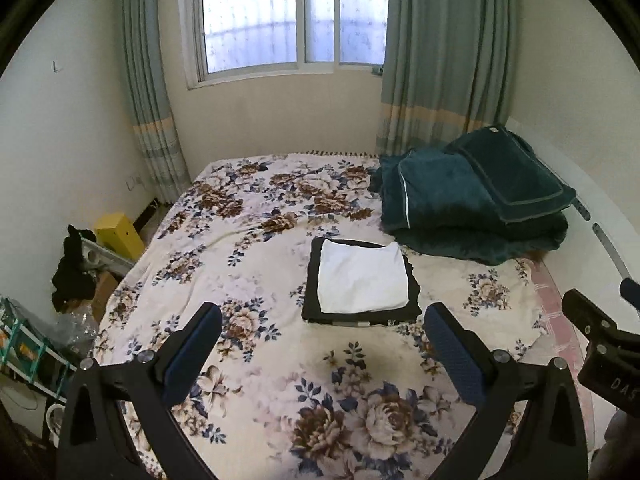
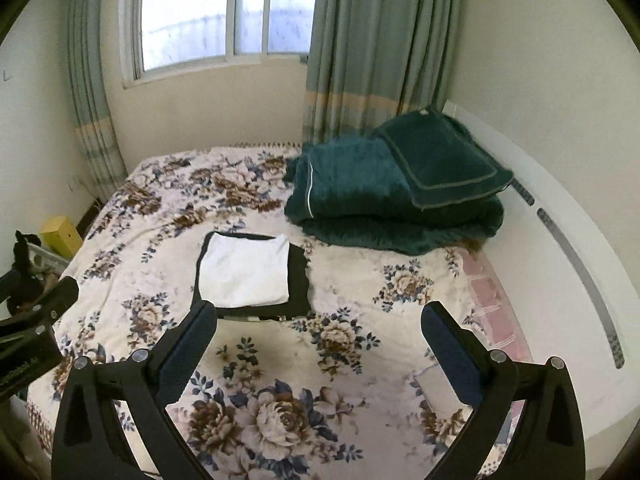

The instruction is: Fold small clothes

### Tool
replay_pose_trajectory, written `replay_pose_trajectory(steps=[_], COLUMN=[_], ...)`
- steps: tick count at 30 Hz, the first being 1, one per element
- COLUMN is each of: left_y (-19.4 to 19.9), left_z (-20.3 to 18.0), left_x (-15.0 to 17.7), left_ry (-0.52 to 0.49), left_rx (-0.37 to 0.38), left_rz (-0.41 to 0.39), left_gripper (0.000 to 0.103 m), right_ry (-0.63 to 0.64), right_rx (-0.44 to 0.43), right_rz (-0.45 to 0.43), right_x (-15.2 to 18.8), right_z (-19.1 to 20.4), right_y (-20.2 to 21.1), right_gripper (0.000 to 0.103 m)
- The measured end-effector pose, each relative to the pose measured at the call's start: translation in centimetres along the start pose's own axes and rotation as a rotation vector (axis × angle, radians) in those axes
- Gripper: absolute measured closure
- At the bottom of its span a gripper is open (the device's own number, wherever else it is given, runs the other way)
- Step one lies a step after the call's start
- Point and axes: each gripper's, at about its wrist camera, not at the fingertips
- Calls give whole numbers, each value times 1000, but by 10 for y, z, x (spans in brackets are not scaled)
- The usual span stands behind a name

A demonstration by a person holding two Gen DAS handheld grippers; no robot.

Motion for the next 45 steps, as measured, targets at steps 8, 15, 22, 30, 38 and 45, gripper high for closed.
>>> replay_pose_trajectory(steps=[8,15,22,30,38,45], left_y=[48,71,84,96,98,107], left_z=[-2,-6,-4,-2,-2,2], left_x=[23,33,38,39,40,42], left_ry=[12,3,15,21,20,26], left_rx=[21,27,41,32,26,13], left_rz=[-27,-54,-69,-97,-100,-108], left_gripper=[0,0,0,0,0,0], right_ry=[11,15,25,24,22,26], right_rx=[-24,-48,-54,-67,-75,-82], right_rz=[-67,-90,-93,-104,-101,-105], right_x=[21,34,36,35,37,32], right_z=[-10,-21,-24,-29,-31,-31], right_y=[77,109,114,123,127,127], right_gripper=[0,0,0,0,0,0])
Point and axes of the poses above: each gripper's, at about its wrist camera, not at the fingertips, and y roughly against the way its jaws point, z to its left, x to its underside, and after that the axes turned 10 degrees about z, right-handed
